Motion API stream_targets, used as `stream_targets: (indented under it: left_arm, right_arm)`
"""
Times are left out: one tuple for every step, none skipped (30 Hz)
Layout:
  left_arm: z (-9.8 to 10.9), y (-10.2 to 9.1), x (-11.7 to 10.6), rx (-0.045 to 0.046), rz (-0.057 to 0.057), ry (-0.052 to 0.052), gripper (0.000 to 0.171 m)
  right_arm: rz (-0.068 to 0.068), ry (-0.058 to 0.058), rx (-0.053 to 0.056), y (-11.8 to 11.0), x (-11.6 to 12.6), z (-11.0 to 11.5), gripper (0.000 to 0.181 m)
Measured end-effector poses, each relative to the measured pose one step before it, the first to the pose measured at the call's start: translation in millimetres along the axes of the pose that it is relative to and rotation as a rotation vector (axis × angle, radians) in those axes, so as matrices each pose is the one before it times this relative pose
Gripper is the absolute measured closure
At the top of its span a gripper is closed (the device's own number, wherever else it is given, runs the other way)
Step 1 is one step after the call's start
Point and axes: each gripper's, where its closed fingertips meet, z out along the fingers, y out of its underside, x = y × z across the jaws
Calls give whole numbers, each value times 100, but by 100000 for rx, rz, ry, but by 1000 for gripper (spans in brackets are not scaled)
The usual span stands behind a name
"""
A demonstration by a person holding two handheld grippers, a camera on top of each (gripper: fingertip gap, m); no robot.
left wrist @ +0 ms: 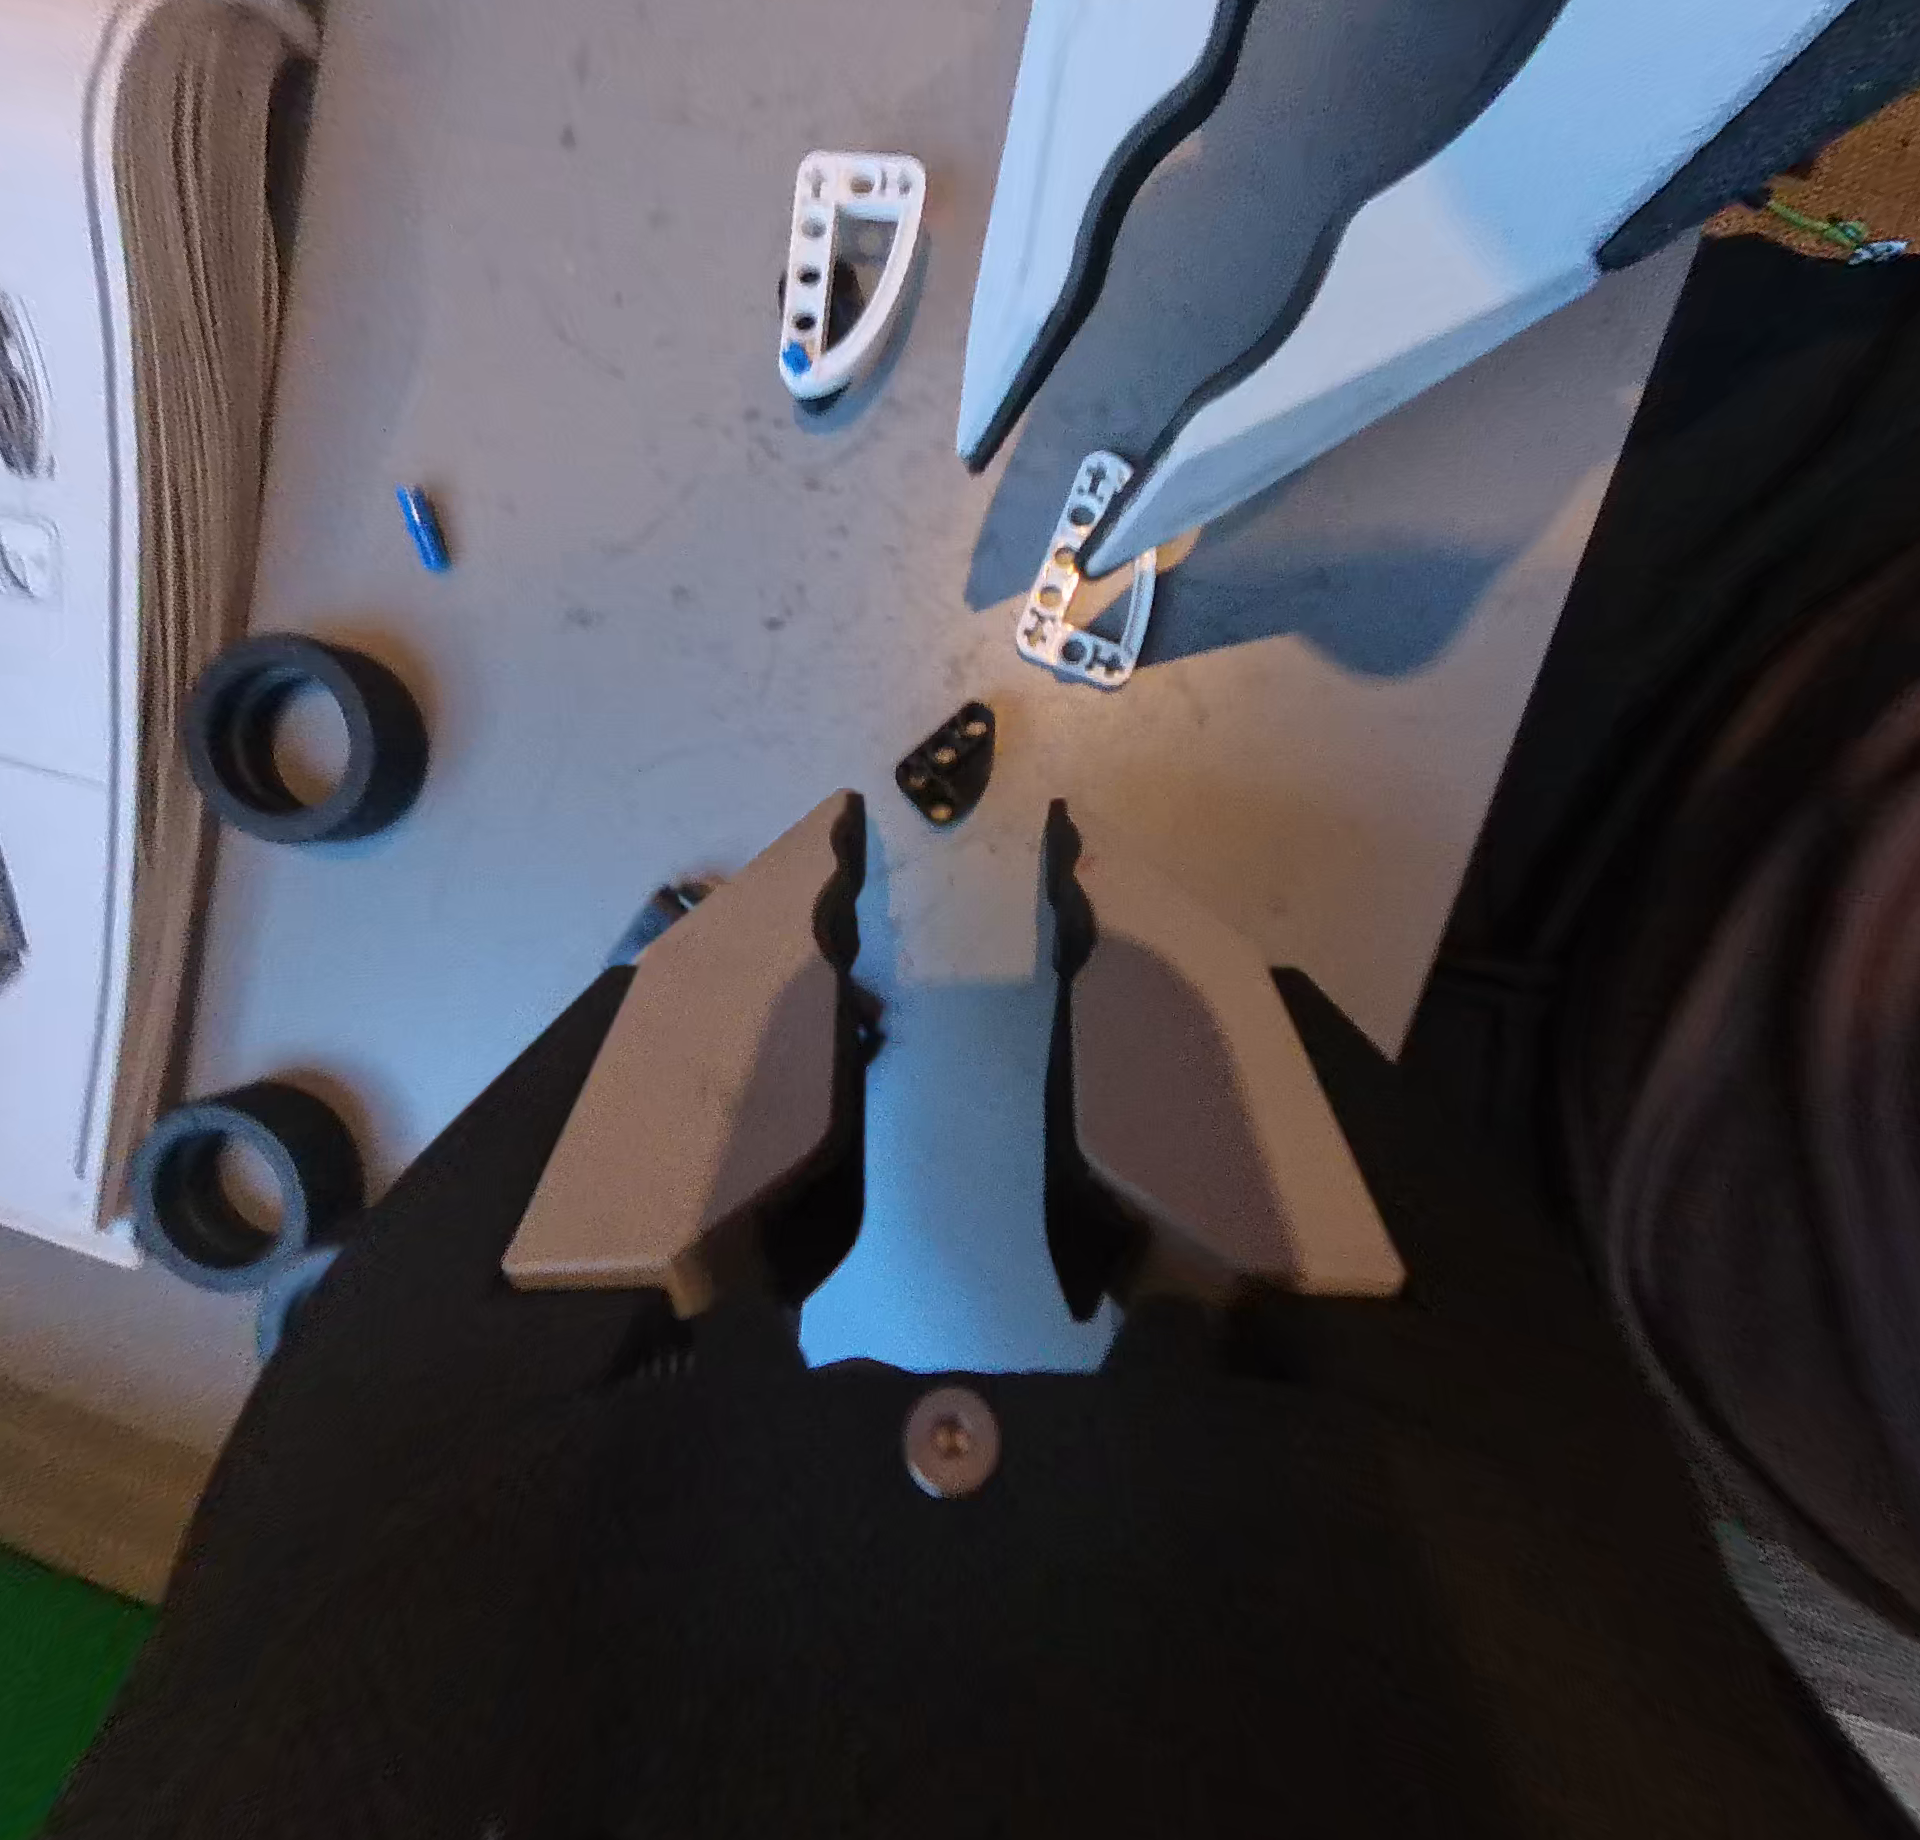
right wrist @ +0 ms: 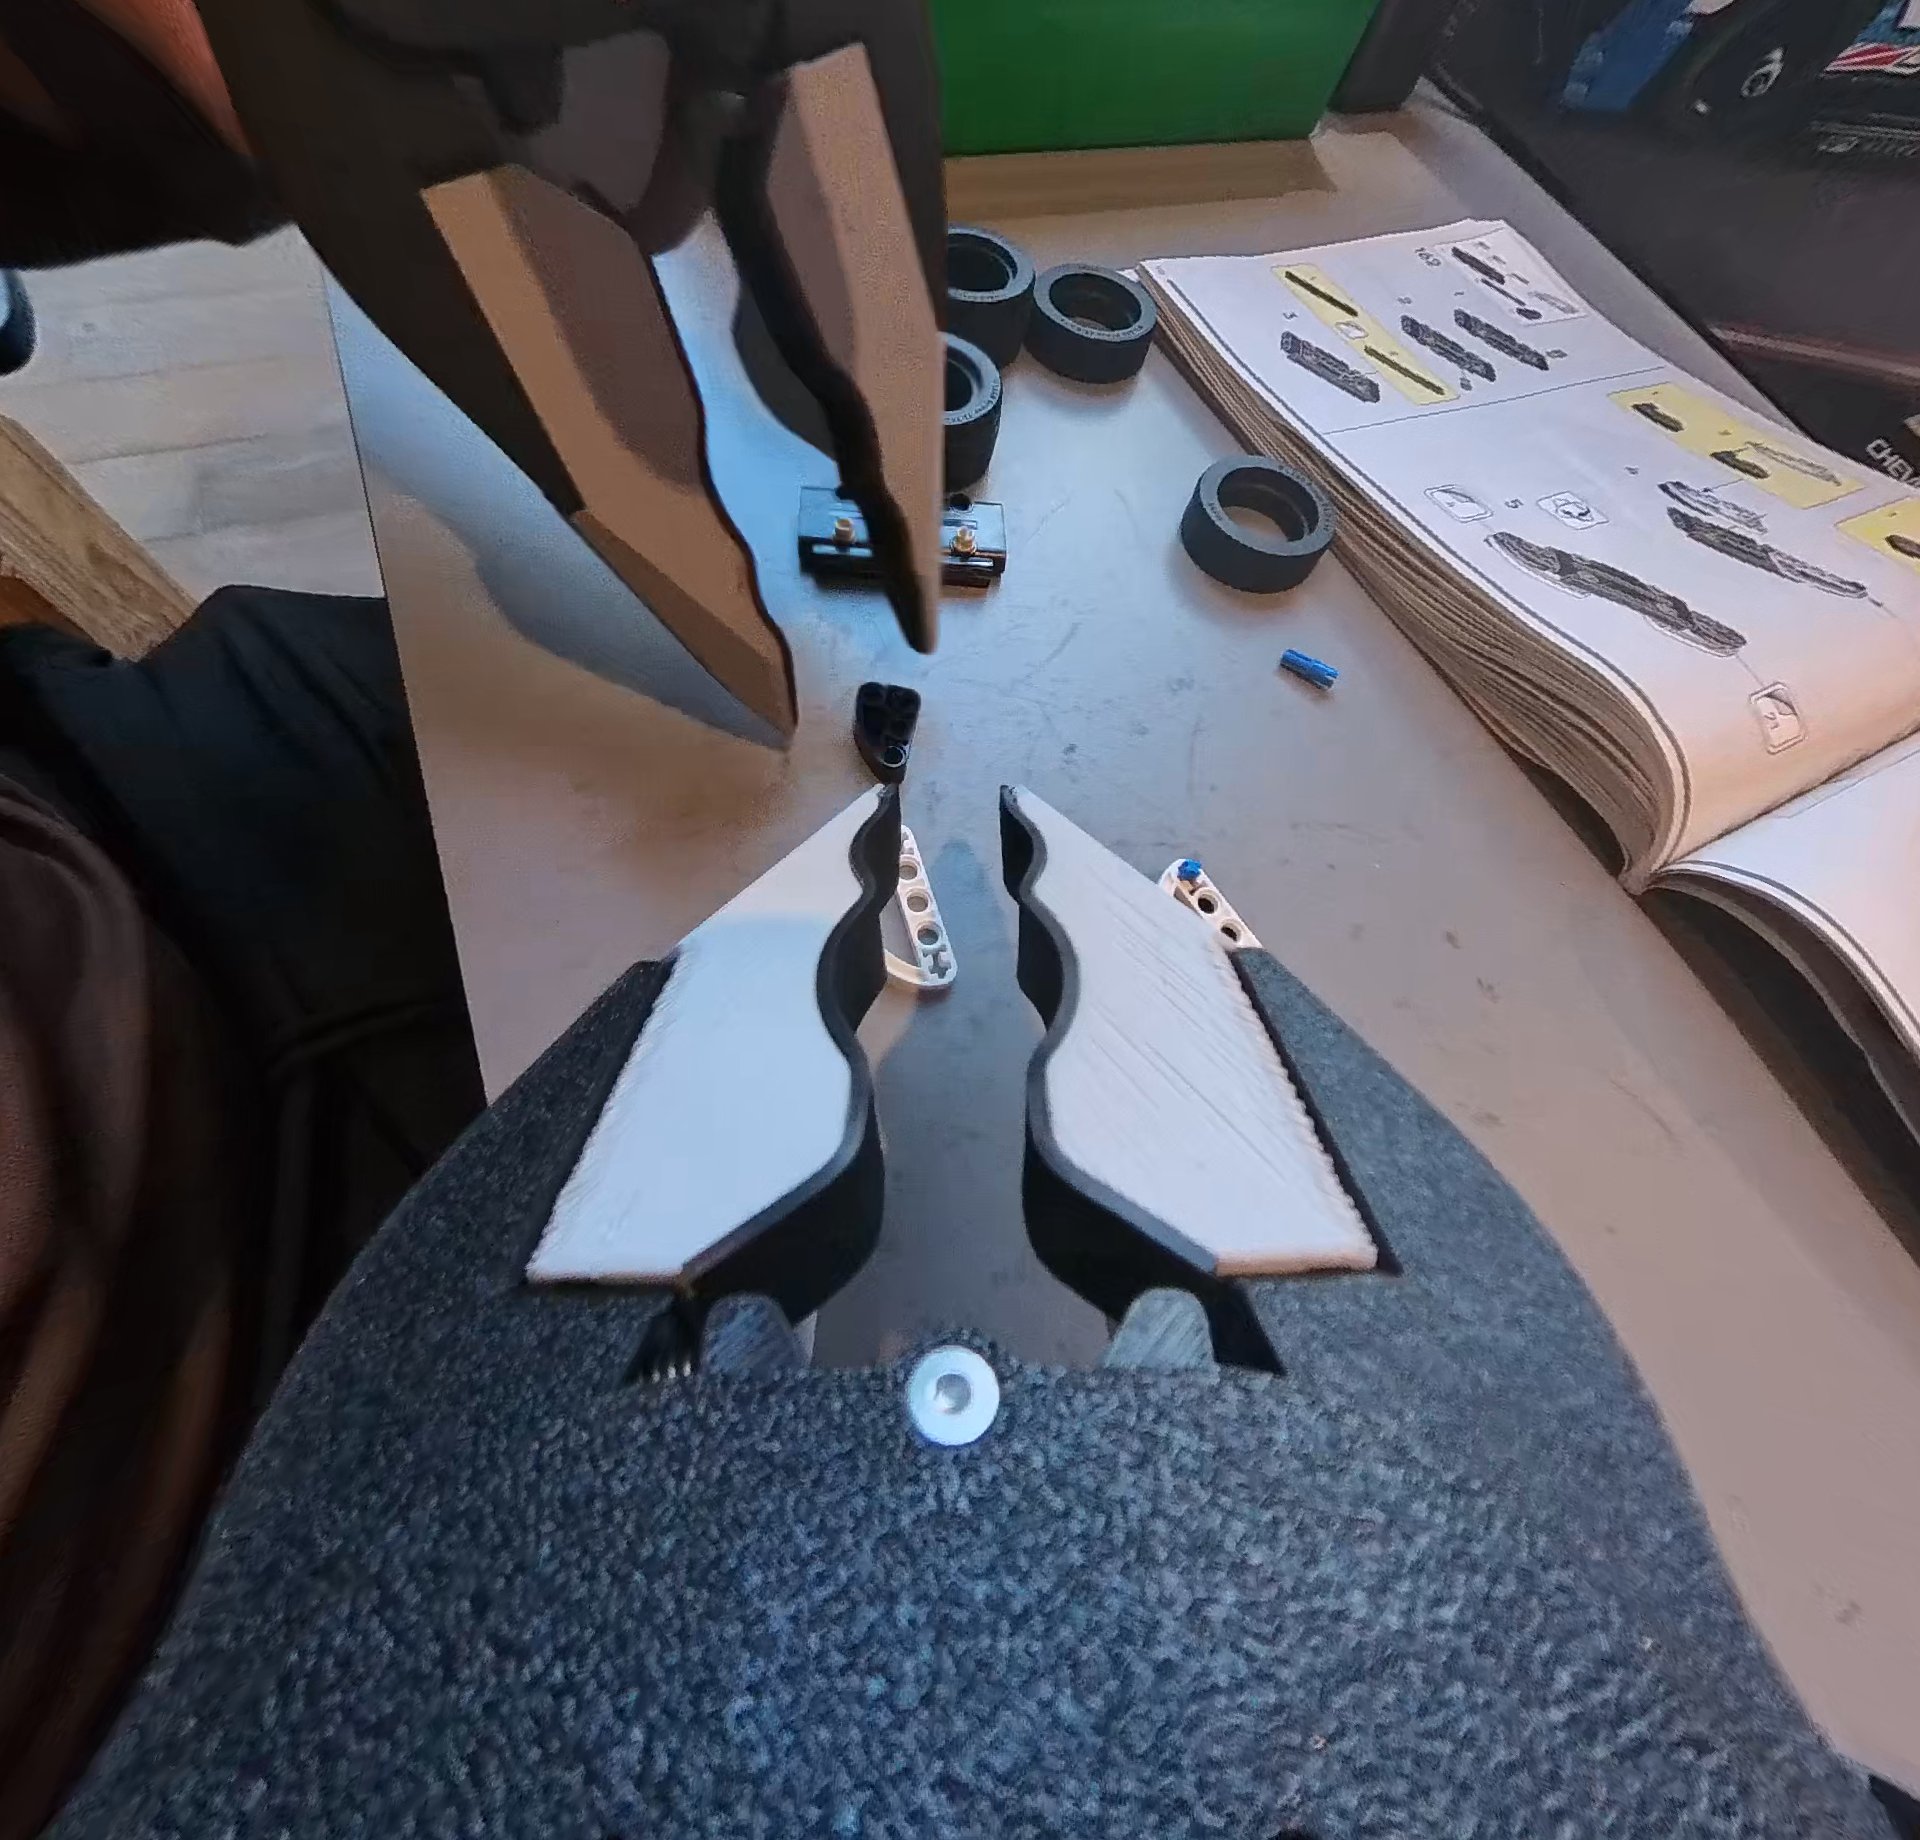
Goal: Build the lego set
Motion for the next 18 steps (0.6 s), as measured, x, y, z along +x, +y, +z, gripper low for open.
stream_targets:
  left_arm:
    - [294, -307, -78, 492, 3025, 699, 137]
    - [376, 16, -49, -1937, 2389, 998, 135]
    - [358, 131, -81, -2690, 2383, 659, 131]
    - [81, -460, 98, 1697, 1804, 1859, 133]
    - [150, -88, 61, -241, 1266, 1535, 140]
    - [88, -25, 155, -512, 99, 2095, 146]
    - [55, 30, 233, -251, -407, 2093, 153]
    - [33, 7, 216, 433, -863, 1574, 159]
    - [-2, -7, -25, 951, -1364, -148, 159]
    - [-22, 40, -104, 913, -2662, -281, 159]
    - [-59, 112, -272, 808, -3812, -705, 159]
    - [-114, 139, -422, 1169, -4702, -844, 159]
    - [-161, 94, -474, 1968, -6018, -296, 160]
    - [-256, -172, -321, 3727, -7514, 1803, 160]
    - [-446, -587, -52, 6389, -9119, 4714, 160]
    - [-618, -955, 366, 8415, -10405, 8472, 160]
    - [-724, -1294, 685, 10122, -11716, 11579, 160]
    - [-720, -1416, 938, 10282, -11991, 13559, 160]
  right_arm:
    - [133, 56, -62, 4, 16, 8, 163]
    - [219, 59, -92, 17, 39, 18, 163]
    - [266, -23, -166, 27, 24, 13, 162]
    - [265, -10, -12, -1, 22, -5, 162]
    - [178, 119, 175, -17, 40, -11, 162]
    - [96, 11, 108, -13, 9, -12, 162]
    - [35, -128, -3, 14, -20, -3, 162]
    - [-73, -190, -25, -2, -23, 7, 162]
    - [-141, -460, -86, 10, -69, 13, 162]
    - [-124, -567, -130, 11, -87, 19, 161]
    - [-159, -452, -30, -6, -65, 12, 161]
    - [-287, -420, 75, -11, -78, -3, 161]
    - [-465, -465, 254, -34, -97, -18, 160]
    - [-671, -182, 319, -53, -91, -28, 160]
    - [-797, 206, 156, -30, -44, -6, 159]
    - [-740, 466, -43, -10, -18, 10, 159]
    - [-762, 904, 145, -60, 37, 18, 157]
    - [-984, 1656, 643, -162, 135, 15, 155]
